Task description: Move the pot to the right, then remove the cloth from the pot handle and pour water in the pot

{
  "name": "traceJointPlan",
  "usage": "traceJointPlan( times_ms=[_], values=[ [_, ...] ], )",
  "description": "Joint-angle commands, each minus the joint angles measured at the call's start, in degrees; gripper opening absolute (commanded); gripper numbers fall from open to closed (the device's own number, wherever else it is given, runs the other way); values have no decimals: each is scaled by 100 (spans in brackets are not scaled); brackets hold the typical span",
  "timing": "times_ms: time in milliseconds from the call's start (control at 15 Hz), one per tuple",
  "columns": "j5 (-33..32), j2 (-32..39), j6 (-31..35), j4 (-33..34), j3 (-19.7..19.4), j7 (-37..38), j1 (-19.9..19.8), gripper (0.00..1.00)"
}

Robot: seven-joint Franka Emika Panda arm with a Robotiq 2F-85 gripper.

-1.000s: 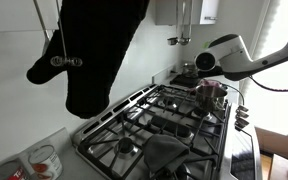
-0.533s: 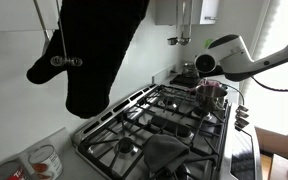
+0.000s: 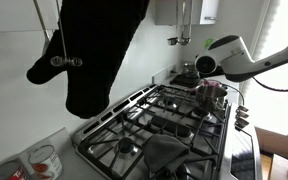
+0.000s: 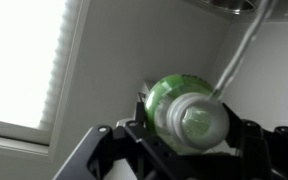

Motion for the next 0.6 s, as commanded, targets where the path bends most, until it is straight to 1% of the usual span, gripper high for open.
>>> traceJointPlan(
  times_ms=[0,533],
  values=[
    [-214,-181,-102,-235,-12,108,31,45],
    [-12,-231,61,-336,-54,-70,29,45]
  ],
)
